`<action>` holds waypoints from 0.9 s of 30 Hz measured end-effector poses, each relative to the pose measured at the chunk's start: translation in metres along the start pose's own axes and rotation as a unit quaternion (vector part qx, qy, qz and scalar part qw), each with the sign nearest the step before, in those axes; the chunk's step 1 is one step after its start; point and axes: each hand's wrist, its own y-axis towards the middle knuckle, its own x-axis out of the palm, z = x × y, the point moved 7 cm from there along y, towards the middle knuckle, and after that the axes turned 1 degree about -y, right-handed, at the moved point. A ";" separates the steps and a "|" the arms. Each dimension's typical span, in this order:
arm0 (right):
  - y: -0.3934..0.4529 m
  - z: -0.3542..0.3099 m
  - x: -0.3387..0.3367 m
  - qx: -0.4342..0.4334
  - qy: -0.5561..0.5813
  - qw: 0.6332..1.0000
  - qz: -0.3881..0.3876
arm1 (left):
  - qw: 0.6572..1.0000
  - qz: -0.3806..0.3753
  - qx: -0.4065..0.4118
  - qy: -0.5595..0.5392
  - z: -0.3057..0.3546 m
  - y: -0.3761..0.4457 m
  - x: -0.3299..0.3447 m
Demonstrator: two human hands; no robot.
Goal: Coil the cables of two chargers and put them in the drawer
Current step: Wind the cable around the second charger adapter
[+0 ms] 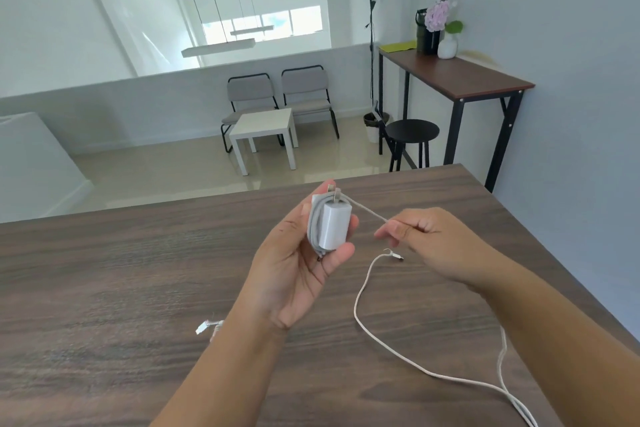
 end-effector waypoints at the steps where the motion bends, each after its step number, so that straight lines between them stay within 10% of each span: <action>1: 0.002 0.001 0.004 0.007 0.022 1.000 0.002 | 1.000 -0.005 -0.005 -0.007 -0.005 -0.001 0.002; 5: 0.009 -0.005 0.023 -0.033 0.102 0.994 0.008 | 1.000 0.004 0.007 -0.016 -0.015 0.003 0.003; 14: -0.003 -0.019 0.049 -0.060 -0.195 0.975 0.086 | 0.994 0.075 0.085 -0.011 -0.005 0.010 -0.013; 27: -0.009 -0.008 0.034 -0.035 -0.265 0.959 0.098 | 0.993 0.094 0.063 0.019 -0.013 0.017 -0.032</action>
